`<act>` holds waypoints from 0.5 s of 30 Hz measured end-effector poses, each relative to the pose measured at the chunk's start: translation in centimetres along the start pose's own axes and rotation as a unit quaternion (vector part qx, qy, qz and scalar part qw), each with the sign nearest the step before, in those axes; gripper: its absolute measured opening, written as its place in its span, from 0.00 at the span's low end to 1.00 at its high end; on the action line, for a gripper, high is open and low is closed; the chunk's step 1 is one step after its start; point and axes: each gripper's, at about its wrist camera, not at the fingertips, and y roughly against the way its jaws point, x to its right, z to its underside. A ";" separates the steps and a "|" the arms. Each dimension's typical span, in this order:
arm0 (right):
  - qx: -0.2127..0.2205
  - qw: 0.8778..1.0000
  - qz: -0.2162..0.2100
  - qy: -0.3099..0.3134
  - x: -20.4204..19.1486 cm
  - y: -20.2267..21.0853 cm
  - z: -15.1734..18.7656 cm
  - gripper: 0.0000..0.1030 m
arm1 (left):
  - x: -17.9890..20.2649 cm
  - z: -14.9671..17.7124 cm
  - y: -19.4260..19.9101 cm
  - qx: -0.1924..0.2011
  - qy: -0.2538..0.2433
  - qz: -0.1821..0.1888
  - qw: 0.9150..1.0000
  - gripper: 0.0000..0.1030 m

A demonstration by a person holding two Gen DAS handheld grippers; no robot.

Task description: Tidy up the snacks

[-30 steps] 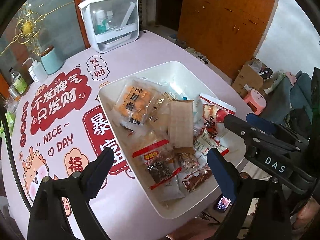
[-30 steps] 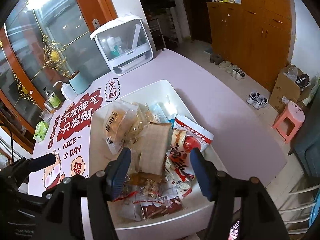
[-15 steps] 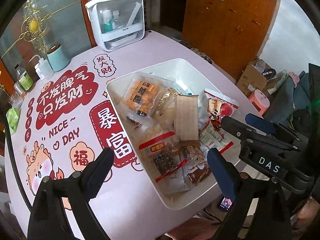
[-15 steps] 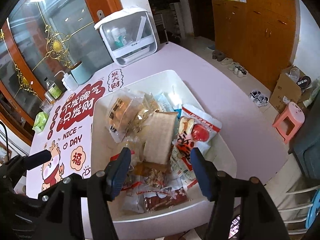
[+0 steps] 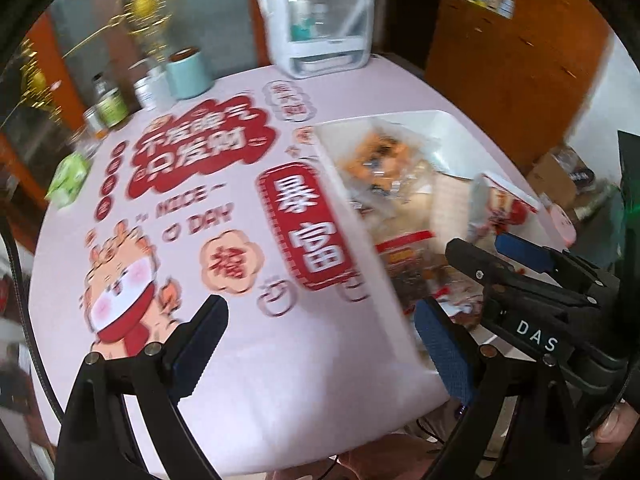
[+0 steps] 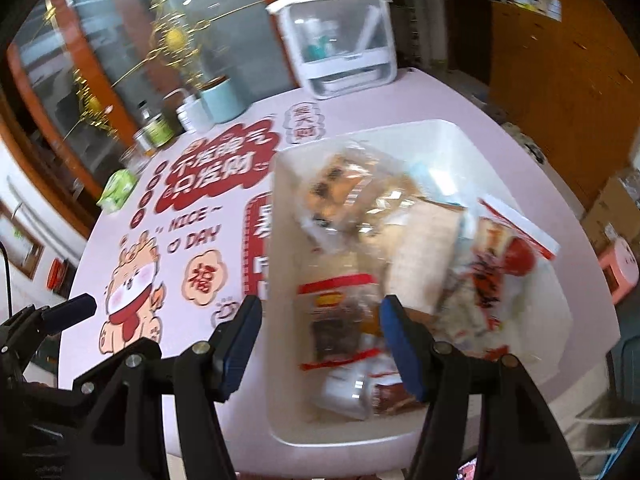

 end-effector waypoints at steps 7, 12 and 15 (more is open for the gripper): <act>0.007 0.999 -0.022 0.038 -5.5 1.0 -1.6 0.61 | -4.9 1.0 2.5 0.024 0.049 -0.068 0.996 0.91; 0.029 0.998 -0.021 0.060 -9.1 3.0 -2.2 0.61 | -8.6 1.4 5.0 0.039 0.087 -0.104 0.990 0.91; 0.042 0.997 -0.007 0.069 -10.2 4.3 -2.0 0.61 | -10.4 1.7 6.4 0.048 0.108 -0.110 0.987 0.91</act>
